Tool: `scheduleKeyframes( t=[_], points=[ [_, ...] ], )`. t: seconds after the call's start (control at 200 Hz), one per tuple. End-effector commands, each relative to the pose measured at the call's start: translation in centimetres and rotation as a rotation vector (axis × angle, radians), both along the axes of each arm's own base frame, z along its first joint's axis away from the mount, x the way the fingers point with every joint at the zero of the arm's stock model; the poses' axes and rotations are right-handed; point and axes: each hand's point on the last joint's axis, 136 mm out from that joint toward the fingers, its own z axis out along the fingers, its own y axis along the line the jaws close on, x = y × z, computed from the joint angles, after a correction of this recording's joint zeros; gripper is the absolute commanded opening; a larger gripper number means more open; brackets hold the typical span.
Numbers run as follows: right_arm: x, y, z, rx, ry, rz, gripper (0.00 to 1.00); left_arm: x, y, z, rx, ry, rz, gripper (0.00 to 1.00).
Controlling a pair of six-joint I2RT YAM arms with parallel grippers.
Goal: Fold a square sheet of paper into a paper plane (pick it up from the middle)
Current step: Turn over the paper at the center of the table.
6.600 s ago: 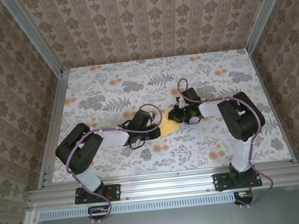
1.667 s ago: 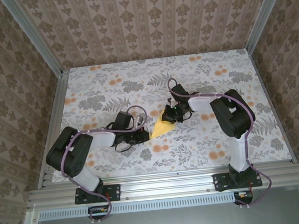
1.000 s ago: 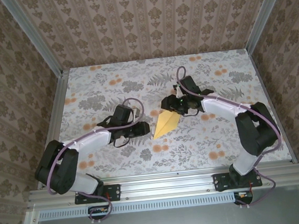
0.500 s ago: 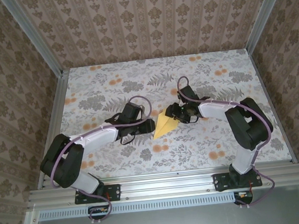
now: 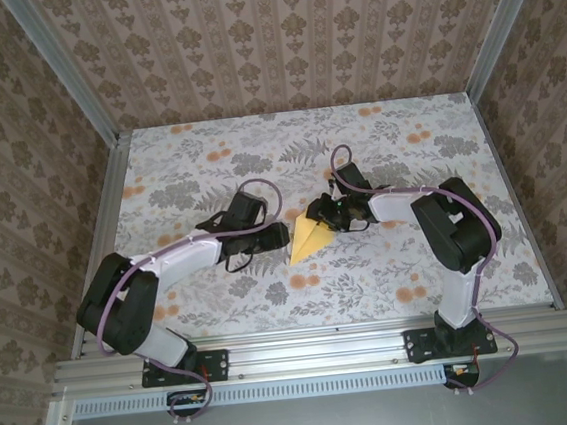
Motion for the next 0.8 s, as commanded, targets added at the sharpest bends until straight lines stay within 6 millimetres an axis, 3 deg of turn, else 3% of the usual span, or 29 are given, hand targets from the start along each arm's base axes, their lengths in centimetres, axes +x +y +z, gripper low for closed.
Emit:
scheduleKeyframes(
  t=[0.0, 0.13, 0.33, 0.595, 0.795],
  points=[
    [0.3, 1.1, 0.2, 0.060, 0.003, 0.010, 0.35, 0.1, 0.4, 0.3, -0.027, 0.024, 0.029, 0.65],
    [0.5, 1.7, 0.1, 0.090, -0.002, 0.016, 0.30, 0.6, 0.9, 0.4, -0.057, 0.046, 0.065, 0.65],
    [0.3, 1.4, 1.3, 0.050, -0.034, 0.041, 0.07, 1.1, 2.7, 0.3, -0.030, 0.045, 0.127, 0.68],
    [-2.5, -2.9, 6.7, -0.283, -0.060, 0.198, 0.05, 2.2, 7.3, 1.8, 0.026, -0.029, 0.192, 0.83],
    [-3.9, -6.4, 8.6, -0.679, -0.039, 0.269, 0.06, 3.9, 10.9, 3.0, 0.024, -0.058, 0.271, 0.94]
  ],
)
